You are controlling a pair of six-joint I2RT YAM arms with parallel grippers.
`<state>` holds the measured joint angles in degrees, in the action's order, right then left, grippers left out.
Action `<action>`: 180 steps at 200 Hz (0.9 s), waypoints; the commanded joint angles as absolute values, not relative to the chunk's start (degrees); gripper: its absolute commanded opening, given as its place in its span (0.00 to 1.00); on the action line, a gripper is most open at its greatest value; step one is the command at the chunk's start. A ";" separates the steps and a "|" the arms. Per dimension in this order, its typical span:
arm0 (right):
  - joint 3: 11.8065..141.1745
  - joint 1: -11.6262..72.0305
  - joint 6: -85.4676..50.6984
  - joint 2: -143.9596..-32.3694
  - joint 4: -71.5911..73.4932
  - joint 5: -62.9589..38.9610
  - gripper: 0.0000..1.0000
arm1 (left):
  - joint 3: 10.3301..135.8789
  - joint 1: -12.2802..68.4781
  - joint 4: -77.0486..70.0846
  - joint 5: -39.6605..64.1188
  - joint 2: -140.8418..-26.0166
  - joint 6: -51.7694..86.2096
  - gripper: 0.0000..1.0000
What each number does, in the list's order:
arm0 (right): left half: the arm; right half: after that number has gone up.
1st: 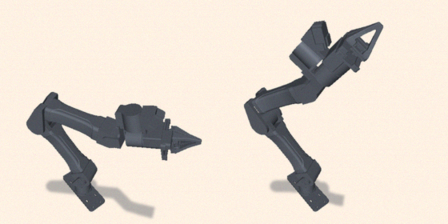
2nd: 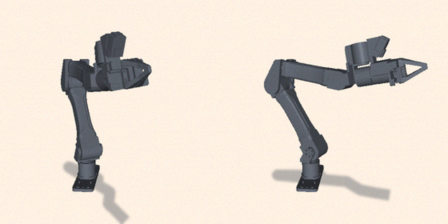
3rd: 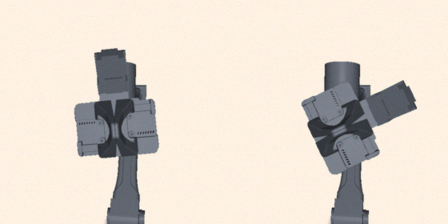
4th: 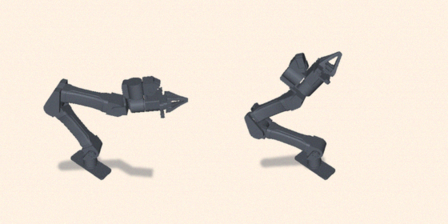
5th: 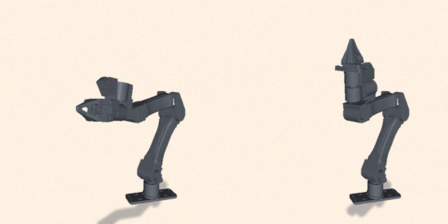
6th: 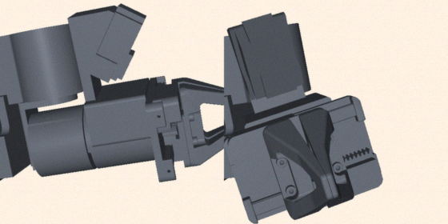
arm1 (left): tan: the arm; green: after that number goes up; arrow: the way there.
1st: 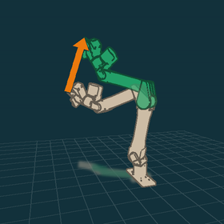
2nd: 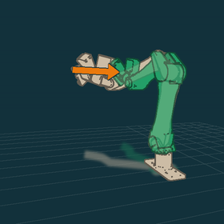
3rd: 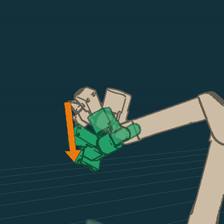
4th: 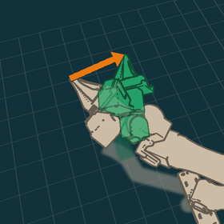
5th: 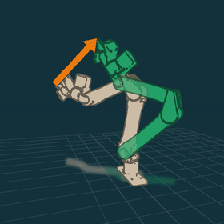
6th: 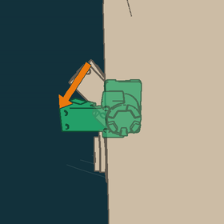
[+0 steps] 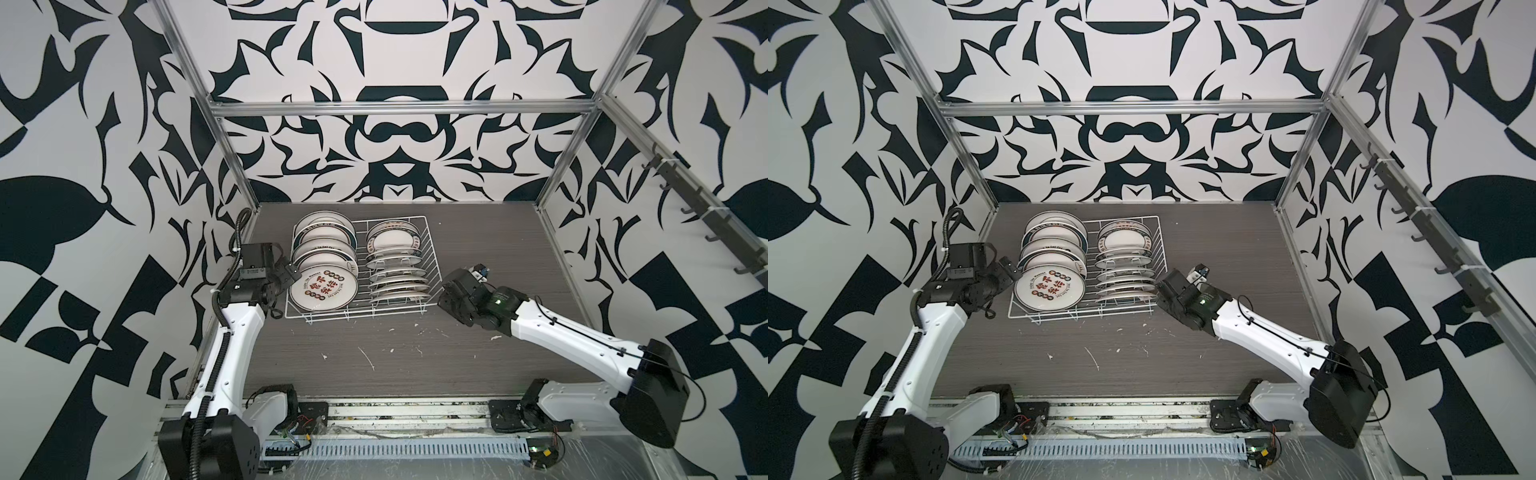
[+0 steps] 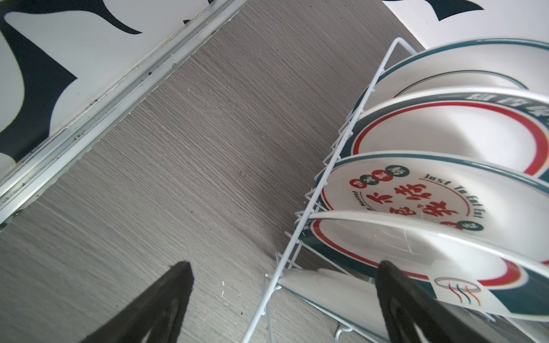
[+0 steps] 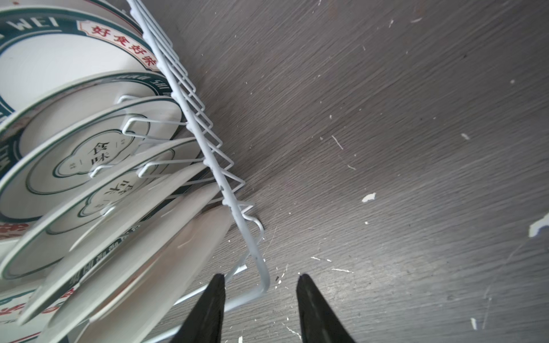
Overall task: Unload the plates from the dish rack
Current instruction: Move the dish rack to the top-left of the table.
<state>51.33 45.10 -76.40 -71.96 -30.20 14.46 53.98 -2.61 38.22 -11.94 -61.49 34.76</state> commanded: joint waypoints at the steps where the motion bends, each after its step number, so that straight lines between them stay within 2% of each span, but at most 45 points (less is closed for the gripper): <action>1: 49.87 45.36 -80.32 -71.66 -27.14 12.87 0.42 | 52.66 -2.78 38.01 -12.08 -59.97 35.42 0.99; 64: 50.80 45.44 -82.22 -75.53 -24.61 11.61 0.37 | 51.50 -2.76 37.25 -12.64 -59.40 35.60 0.99; 108: 53.37 45.35 -81.34 -78.65 -24.33 11.65 0.21 | 51.42 -2.80 37.48 -13.48 -58.82 35.53 0.99; 180: 58.58 41.04 -76.03 -84.42 -23.56 9.28 0.01 | 51.74 -2.77 38.04 -15.14 -57.43 35.24 0.99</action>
<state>54.85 42.39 -80.84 -82.39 -25.36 11.68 51.94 -2.61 37.10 -13.87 -58.19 34.74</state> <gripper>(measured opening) 0.126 0.992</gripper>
